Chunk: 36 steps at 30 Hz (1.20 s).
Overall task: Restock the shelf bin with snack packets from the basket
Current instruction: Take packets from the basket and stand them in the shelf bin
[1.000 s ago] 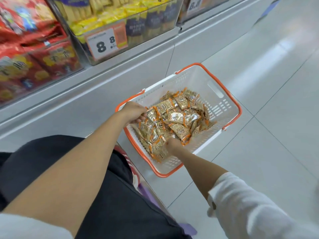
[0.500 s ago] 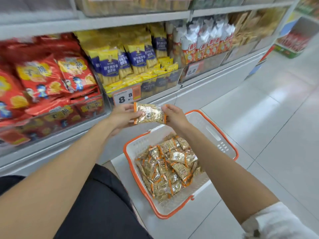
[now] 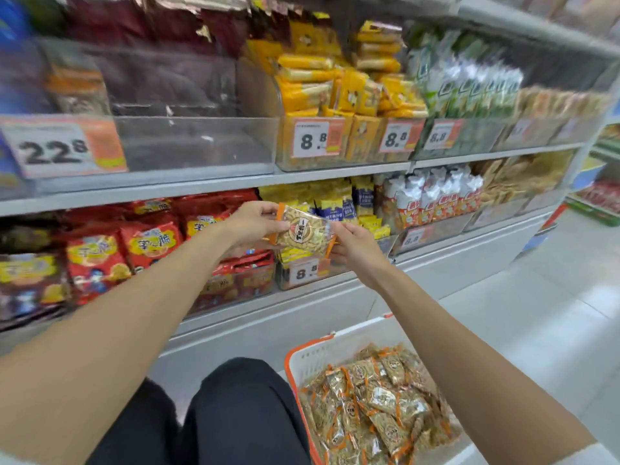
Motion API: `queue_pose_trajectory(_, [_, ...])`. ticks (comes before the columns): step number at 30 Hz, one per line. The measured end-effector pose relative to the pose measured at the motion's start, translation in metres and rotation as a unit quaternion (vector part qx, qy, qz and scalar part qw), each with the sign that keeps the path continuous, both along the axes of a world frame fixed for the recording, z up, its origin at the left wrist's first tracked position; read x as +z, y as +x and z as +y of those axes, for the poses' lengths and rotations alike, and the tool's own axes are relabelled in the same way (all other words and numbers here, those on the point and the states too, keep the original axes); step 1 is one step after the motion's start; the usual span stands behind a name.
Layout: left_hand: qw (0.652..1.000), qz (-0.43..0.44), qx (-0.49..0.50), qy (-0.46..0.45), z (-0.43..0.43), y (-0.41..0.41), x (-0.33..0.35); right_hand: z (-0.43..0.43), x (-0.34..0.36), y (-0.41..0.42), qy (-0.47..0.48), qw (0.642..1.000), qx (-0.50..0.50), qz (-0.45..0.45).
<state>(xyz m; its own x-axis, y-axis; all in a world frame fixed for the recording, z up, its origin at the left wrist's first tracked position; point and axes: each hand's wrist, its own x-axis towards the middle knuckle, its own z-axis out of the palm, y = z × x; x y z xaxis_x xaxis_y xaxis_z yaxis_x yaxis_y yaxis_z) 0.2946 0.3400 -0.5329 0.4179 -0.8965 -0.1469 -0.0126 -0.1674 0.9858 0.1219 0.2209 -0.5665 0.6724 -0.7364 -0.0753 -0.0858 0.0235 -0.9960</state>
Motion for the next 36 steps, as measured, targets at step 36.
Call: queue_pose_trajectory(36, [0.667, -0.663, 0.031, 0.338, 0.082, 0.289, 0.204, 0.078, 0.154, 0.403, -0.229, 0.89, 0.305, 0.249])
